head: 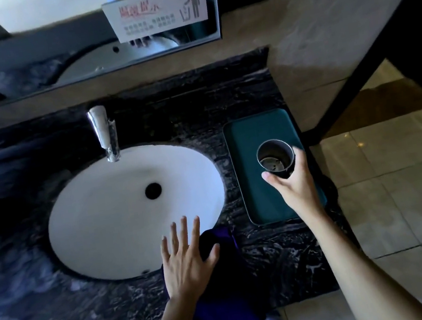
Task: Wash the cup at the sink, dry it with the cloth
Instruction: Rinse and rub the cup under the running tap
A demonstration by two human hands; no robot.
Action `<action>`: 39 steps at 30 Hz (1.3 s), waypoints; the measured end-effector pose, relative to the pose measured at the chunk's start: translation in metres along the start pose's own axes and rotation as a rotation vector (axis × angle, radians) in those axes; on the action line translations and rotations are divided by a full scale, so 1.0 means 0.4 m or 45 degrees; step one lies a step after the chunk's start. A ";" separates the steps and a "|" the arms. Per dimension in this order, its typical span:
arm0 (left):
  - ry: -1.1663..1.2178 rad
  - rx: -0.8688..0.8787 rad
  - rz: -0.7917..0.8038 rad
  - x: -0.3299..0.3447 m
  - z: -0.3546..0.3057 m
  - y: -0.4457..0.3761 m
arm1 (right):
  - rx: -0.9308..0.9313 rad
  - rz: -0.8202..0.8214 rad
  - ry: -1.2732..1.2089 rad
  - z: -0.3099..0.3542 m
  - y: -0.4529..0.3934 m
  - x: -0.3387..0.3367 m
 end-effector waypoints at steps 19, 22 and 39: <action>1.203 0.119 -0.277 -0.239 0.140 -0.012 | -0.295 0.497 -0.198 0.307 0.277 0.390; 1.301 0.160 -0.303 -0.263 0.221 -0.010 | -0.257 0.578 -0.223 0.331 0.315 0.472; 1.580 -0.026 -0.374 -0.274 0.478 -0.122 | 0.150 0.352 -0.334 0.491 0.093 0.658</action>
Point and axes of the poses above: each hand's wrist, its own y-axis away from the middle knuckle, its own x-axis out of the palm, z = x × y, the point moved 6 cm from there along -y, towards the middle knuckle, and after that the axes turned 1 degree about z, right-handed, at the moved point
